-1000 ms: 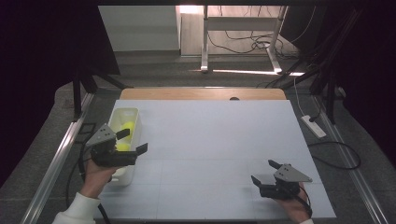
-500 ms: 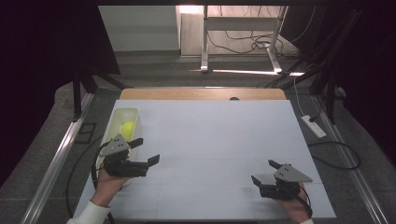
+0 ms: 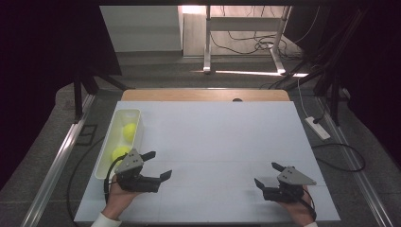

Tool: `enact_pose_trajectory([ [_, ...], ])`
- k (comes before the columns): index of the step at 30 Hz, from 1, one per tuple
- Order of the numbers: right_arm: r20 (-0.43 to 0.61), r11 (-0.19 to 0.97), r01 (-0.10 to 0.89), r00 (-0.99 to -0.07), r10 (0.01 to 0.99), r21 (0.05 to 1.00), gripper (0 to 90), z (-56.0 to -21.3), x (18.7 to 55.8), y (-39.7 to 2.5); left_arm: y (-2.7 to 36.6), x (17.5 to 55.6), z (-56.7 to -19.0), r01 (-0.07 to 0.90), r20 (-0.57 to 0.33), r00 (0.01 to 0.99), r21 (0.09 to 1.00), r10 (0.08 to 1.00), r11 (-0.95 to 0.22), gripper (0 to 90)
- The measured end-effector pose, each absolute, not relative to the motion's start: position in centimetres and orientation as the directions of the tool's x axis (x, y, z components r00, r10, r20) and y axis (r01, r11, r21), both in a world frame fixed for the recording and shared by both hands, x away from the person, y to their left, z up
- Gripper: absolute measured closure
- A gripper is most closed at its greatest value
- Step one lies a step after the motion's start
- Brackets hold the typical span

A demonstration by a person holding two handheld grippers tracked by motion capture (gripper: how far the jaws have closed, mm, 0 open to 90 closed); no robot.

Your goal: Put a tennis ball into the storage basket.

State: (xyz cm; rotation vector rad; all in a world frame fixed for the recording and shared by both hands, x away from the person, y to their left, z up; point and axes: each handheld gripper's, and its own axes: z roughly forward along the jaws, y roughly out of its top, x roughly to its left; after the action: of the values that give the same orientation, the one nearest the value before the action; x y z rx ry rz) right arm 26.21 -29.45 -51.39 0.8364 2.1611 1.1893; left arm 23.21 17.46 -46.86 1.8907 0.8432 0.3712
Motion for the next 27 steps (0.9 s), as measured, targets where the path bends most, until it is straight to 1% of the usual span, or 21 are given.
enact_pose_trajectory([
  [5, -0.152, 0.422, 0.260, -0.670, 0.727, 0.868, 13.3, -51.4, 26.1, -29.4, 17.0, 22.8, -47.9, 0.392, -0.093, 0.718, 0.873, 0.690, -0.290, 11.0],
  [7, -0.152, 0.424, 0.261, -0.673, 0.724, 0.867, 13.3, -51.4, 26.1, -29.3, 16.9, 22.7, -48.6, 0.403, -0.109, 0.723, 0.869, 0.682, -0.288, 11.0],
  [12, -0.159, 0.420, 0.244, -0.673, 0.722, 0.874, 13.3, -51.3, 26.0, -29.3, 16.7, 22.5, -49.5, 0.414, -0.116, 0.721, 0.863, 0.683, -0.290, 11.2],
  [16, -0.160, 0.425, 0.243, -0.679, 0.716, 0.872, 13.3, -51.2, 25.8, -29.2, 16.8, 22.2, -50.2, 0.408, -0.101, 0.718, 0.863, 0.689, -0.299, 11.3],
  [23, -0.153, 0.425, 0.244, -0.689, 0.709, 0.871, 13.3, -51.2, 25.7, -29.0, 17.0, 21.6, -52.1, 0.419, -0.096, 0.700, 0.857, 0.708, -0.299, 11.2],
  [27, -0.140, 0.422, 0.249, -0.698, 0.702, 0.872, 13.3, -51.3, 25.6, -29.0, 17.2, 21.5, -52.5, 0.429, -0.102, 0.698, 0.852, 0.709, -0.300, 11.2],
])
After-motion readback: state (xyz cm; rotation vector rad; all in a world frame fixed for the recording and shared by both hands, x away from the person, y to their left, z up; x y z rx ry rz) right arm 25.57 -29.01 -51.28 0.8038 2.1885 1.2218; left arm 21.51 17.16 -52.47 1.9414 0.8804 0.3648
